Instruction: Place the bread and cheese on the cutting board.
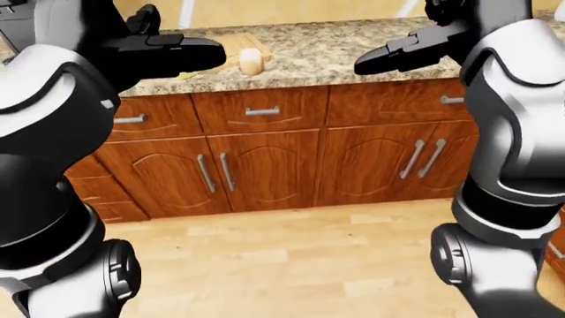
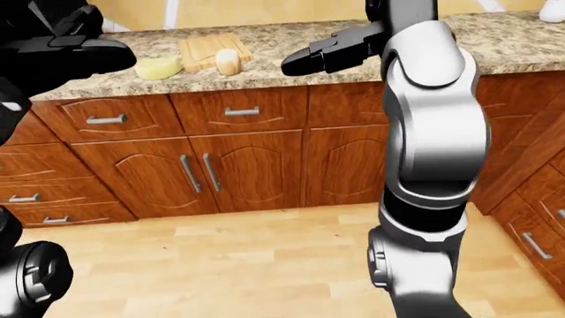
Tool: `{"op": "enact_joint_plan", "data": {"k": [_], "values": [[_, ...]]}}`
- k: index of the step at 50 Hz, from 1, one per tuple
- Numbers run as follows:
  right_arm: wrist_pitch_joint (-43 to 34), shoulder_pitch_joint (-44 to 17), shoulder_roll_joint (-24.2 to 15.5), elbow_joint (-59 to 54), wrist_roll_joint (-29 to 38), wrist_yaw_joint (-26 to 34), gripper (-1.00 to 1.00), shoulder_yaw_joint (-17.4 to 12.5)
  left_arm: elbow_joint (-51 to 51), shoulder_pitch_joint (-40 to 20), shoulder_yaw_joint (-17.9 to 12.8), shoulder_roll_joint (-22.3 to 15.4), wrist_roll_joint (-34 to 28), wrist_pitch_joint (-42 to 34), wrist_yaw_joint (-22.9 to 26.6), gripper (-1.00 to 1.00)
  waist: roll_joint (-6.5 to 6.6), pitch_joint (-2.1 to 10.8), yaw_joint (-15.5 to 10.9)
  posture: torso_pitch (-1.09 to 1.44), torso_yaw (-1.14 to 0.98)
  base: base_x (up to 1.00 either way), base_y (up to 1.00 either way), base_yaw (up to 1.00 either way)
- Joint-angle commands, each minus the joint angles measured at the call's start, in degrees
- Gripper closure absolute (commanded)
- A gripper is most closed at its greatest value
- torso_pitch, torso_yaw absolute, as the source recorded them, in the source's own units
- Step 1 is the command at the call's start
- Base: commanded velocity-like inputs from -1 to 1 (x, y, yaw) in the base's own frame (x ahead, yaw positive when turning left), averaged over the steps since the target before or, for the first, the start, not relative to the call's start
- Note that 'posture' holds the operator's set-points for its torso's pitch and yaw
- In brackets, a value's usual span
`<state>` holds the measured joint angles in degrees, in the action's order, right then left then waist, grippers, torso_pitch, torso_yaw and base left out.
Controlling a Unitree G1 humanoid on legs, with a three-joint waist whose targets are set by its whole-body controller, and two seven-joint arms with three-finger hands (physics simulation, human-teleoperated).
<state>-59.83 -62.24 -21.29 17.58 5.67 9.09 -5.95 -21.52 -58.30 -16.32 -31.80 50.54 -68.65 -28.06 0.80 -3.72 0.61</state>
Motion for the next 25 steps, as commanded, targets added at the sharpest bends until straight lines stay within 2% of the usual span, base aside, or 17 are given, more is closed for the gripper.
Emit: {"op": "enact_joint_plan", "data": {"k": [1, 3, 4, 6, 8, 9, 10, 11, 12, 13, 15, 20, 22, 25], "values": [[2.0, -2.42, -0.2, 1.44, 1.2, 0.21, -1.0, -0.57, -1.11, -1.91, -1.31, -1.42, 0.35, 2.8, -0.34, -1.0, -1.78, 2.03, -0.48, 0.0, 0.0, 0.08, 0.45, 0.0], [2.25, -2.38, 0.21, 1.3, 1.71, 0.45, -1.0, -0.5, -1.11, -1.95, -1.33, -1.59, 0.85, 2.86, -0.68, -1.0, -1.93, 2.58, -0.37, 0.0, 0.0, 0.09, 0.45, 0.0], [2.24, -2.39, 0.32, 1.33, 1.88, 0.58, -1.0, -0.53, -1.14, -1.97, -1.34, -1.68, 1.1, 2.89, -0.83, -1.0, -1.66, 2.4, -0.29, 0.0, 0.0, 0.09, 0.45, 0.0], [2.47, -2.58, 0.59, 1.52, 2.13, 0.56, -1.0, -0.88, -1.02, -1.88, -1.12, -1.84, 1.31, 3.22, -1.05, -1.0, -0.55, 1.76, -0.03, 0.0, 0.0, 0.08, 0.45, 0.0], [2.98, -2.34, 0.88, 1.22, 2.29, 0.62, -1.0, -0.85, -0.87, -1.79, -0.88, -2.01, 1.32, 3.53, -1.04, -1.0, 1.13, 1.12, 0.39, 0.0, 0.0, 0.08, 0.45, 0.0], [3.05, -2.34, 0.98, 1.15, 2.42, 0.67, -1.0, -0.73, -0.73, -1.82, -0.97, -2.19, 1.4, 3.61, -1.04, -1.0, 2.35, 1.16, 0.61, 0.0, 0.0, 0.09, 0.45, 0.0], [3.05, -2.37, 1.07, 1.17, 2.56, 0.78, -1.0, -0.61, -0.69, -1.88, -1.06, -2.29, 1.57, 3.63, -1.15, -1.0, 4.51, 1.85, 0.84, 0.0, 0.0, 0.09, 0.45, 0.0], [2.91, -2.46, 1.13, 1.27, 2.72, 0.9, -1.0, -0.5, -0.66, -2.09, -0.99, -2.36, 1.74, 3.49, -1.39, -1.0, 7.63, 2.61, 0.65, 0.0, 0.0, 0.09, 0.45, 0.0], [2.94, -2.43, 1.24, 1.3, 2.85, 1.0, -1.0, -0.45, -0.72, -1.79, -0.83, -2.39, 1.68, 3.73, -1.27, -1.0, 4.42, 1.48, 0.5, 0.0, 0.0, 0.1, 0.45, 0.0], [2.92, -2.37, 1.33, 1.37, 2.97, 1.13, -1.0, -0.42, -0.37, -1.9, -0.82, -2.64, 1.55, 3.86, -1.17, -1.0, 4.59, 1.17, 0.82, 0.0, 0.0, 0.11, 0.45, 0.0], [3.02, -2.36, 1.44, 1.38, 3.18, 1.37, -1.0, -0.47, -0.18, -1.92, -1.22, -3.09, 1.75, 3.93, -1.12, -1.0, 3.14, 1.68, 0.54, 0.0, 0.0, 0.11, 0.44, 0.0], [3.12, -2.3, 1.69, 1.5, 3.46, 1.73, -1.0, -0.66, -0.61, -1.78, -0.64, -2.74, 1.63, 4.08, -1.41, -1.0, 0.06, 1.38, 0.29, 0.0, 0.0, 0.1, 0.39, 0.0], [3.08, -2.27, 1.73, 1.56, 3.6, 1.86, -1.0, -0.51, -0.61, -1.63, -0.48, -2.73, 1.41, 4.25, -1.35, -1.0, 0.8, 1.82, 0.42, 0.0, 0.0, 0.11, 0.17, 0.0], [3.33, -2.14, 1.9, 1.55, 3.76, 2.17, -1.0, -0.34, -1.08, -1.86, -0.63, -2.51, 1.8, 3.73, -1.71, -1.0, 0.8, 2.32, 0.31, 0.0, 0.0, 0.15, 0.14, 0.0]]}}
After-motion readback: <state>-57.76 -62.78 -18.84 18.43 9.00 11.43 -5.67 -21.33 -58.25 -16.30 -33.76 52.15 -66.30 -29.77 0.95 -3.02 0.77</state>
